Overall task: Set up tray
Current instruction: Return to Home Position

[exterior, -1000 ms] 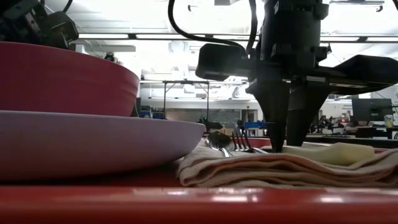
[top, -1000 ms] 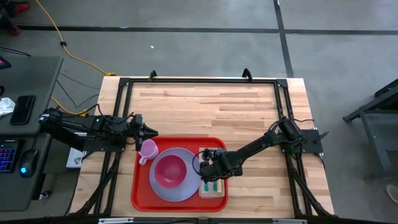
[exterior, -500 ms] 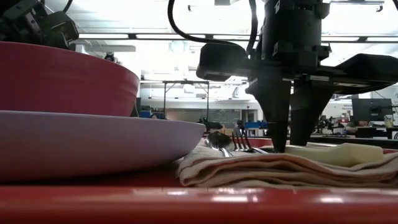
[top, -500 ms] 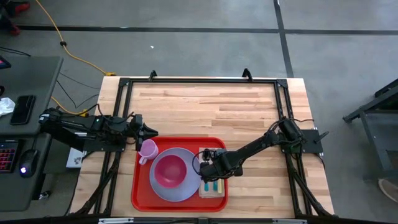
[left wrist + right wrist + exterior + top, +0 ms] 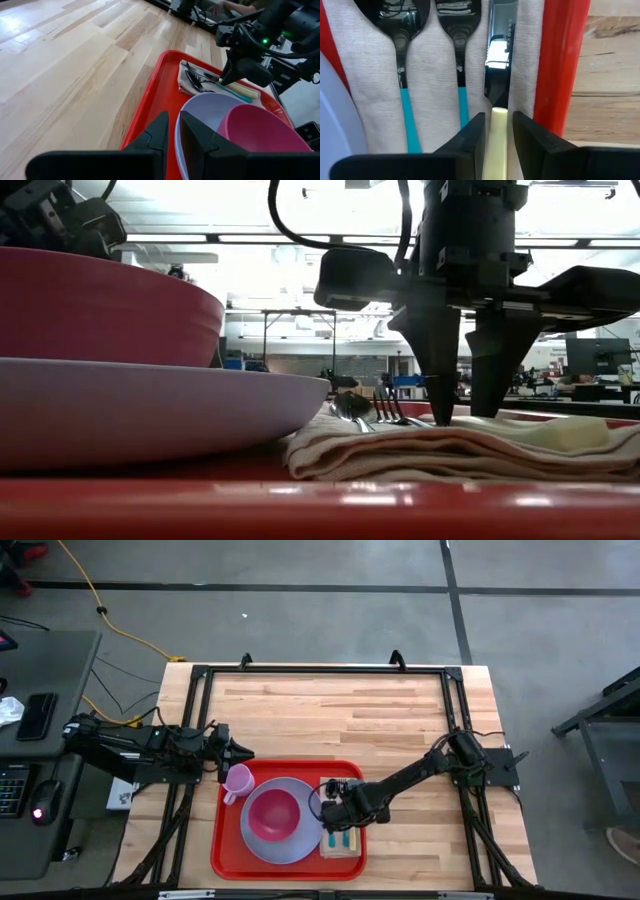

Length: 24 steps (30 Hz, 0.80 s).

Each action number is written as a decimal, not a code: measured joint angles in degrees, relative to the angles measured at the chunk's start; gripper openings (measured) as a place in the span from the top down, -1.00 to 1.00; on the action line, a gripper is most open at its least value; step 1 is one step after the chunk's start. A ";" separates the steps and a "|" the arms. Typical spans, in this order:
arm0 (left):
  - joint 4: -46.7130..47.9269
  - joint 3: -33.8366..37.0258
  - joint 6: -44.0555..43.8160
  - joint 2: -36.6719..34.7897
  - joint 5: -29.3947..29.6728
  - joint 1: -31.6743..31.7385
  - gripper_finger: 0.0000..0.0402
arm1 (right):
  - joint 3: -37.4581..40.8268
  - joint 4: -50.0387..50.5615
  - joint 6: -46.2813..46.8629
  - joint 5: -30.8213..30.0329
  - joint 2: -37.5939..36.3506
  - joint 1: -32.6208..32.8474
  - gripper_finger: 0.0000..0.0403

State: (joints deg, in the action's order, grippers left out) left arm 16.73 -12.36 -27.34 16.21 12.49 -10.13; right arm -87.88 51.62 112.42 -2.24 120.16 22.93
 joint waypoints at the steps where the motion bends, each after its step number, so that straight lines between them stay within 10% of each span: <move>1: 0.00 0.00 0.01 -0.02 0.00 -0.01 0.61 | 0.00 0.00 -0.02 0.04 0.00 -0.06 0.61; 24: 0.29 -2.69 0.12 -0.04 -2.75 -0.02 0.61 | -0.04 8.69 -7.62 -8.76 -14.26 -0.48 0.61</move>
State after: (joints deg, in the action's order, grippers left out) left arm 17.03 -15.05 -27.22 16.17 9.74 -10.15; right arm -87.92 60.30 104.80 -11.00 105.90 22.45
